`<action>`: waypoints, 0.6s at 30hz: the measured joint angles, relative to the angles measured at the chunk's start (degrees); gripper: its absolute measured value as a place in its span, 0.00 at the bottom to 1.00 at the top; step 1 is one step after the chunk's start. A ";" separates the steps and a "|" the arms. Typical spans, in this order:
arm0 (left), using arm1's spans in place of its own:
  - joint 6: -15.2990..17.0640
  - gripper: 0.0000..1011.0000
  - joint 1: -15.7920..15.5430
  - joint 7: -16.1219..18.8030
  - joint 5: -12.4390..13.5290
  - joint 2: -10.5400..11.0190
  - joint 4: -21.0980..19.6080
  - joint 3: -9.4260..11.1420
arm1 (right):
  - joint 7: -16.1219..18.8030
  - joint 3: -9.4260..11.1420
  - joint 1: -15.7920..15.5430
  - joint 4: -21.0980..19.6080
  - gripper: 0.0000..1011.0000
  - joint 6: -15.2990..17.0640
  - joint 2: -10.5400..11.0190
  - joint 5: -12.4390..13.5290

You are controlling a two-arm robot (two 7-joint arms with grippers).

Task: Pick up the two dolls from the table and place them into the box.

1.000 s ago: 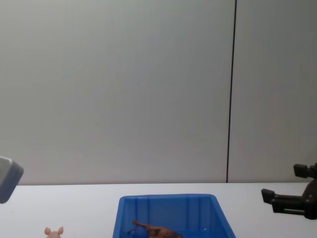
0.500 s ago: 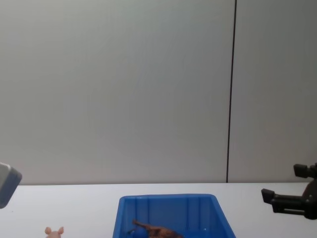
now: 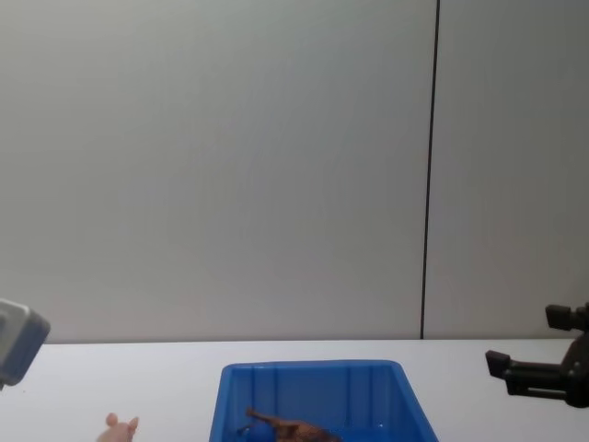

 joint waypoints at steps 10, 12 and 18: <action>-1.41 0.39 -1.58 -2.53 2.86 -0.63 -2.13 -0.25 | 0.00 0.00 0.00 0.00 0.99 0.00 0.00 0.00; -1.64 0.39 -1.75 -2.91 3.16 -0.73 -2.26 -0.25 | 0.00 0.00 0.00 0.00 0.99 0.00 0.00 0.00; -3.13 0.39 -3.65 -5.66 4.91 -2.04 -3.07 -0.04 | 0.00 0.00 0.00 0.00 0.99 0.00 0.00 0.00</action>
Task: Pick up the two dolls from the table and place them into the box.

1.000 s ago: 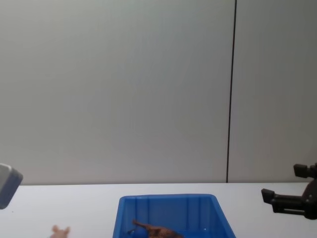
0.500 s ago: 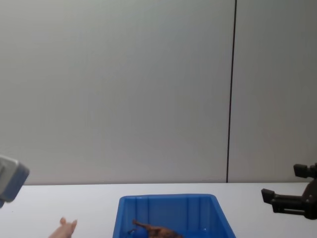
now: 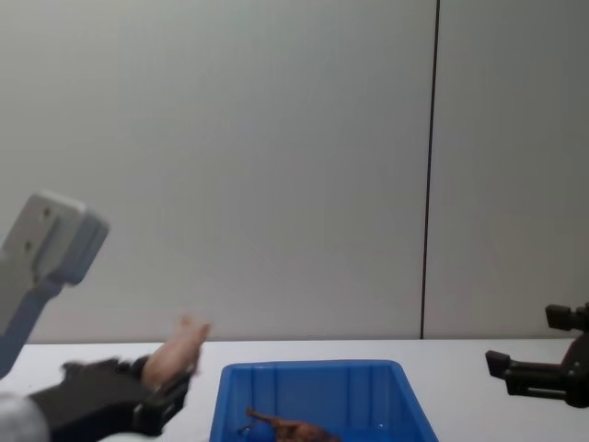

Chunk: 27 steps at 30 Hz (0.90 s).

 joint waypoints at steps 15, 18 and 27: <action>-4.63 0.67 -5.70 -7.85 2.92 -4.97 1.71 1.70 | 0.00 0.00 0.00 0.00 0.99 0.00 0.00 0.00; -5.26 0.77 -6.45 -8.76 3.22 -5.64 2.05 1.93 | 0.00 0.00 0.00 0.00 0.99 0.00 0.00 0.00; -6.18 0.99 -7.36 -10.05 3.73 -6.52 1.96 2.18 | 0.00 0.00 0.00 0.00 0.99 0.00 0.00 0.00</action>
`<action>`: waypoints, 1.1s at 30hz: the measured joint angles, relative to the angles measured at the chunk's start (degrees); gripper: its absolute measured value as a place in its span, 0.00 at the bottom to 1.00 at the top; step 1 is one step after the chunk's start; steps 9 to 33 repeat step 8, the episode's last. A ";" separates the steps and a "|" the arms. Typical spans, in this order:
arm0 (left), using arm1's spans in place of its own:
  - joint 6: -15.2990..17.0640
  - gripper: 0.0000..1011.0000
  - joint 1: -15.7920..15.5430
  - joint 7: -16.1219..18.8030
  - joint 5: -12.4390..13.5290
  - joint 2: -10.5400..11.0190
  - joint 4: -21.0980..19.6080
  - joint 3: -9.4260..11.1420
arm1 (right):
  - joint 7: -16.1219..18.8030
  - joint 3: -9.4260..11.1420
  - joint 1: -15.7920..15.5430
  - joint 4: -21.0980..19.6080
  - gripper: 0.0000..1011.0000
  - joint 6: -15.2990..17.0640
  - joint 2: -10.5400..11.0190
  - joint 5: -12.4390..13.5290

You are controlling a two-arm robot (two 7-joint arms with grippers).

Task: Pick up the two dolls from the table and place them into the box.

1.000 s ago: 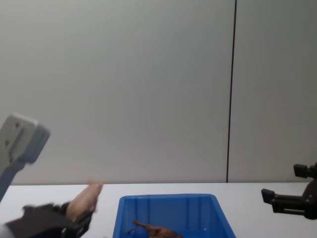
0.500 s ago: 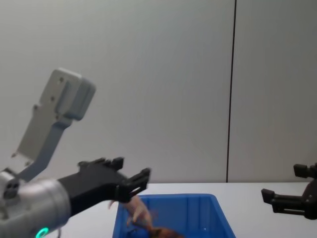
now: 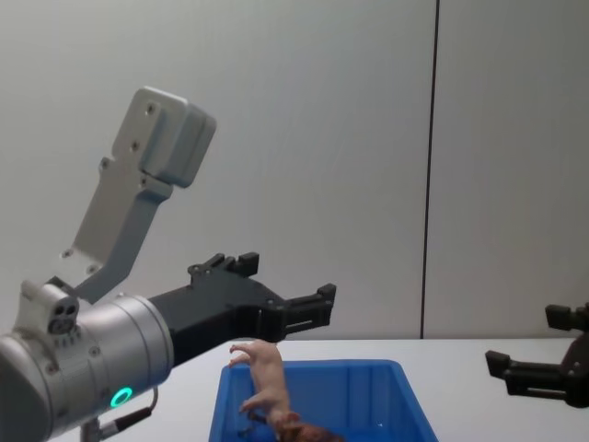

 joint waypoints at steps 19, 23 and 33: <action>-0.43 0.99 -0.38 -0.59 0.24 -0.36 -0.22 0.11 | 0.00 0.00 0.00 0.00 0.99 0.00 0.00 0.00; -0.43 0.99 -0.38 -0.59 0.24 -0.36 -0.22 0.11 | 0.00 0.00 0.00 0.00 0.99 0.00 0.00 0.00; -0.43 0.99 -0.38 -0.59 0.24 -0.36 -0.22 0.11 | 0.00 0.00 0.00 0.00 0.99 0.00 0.00 0.00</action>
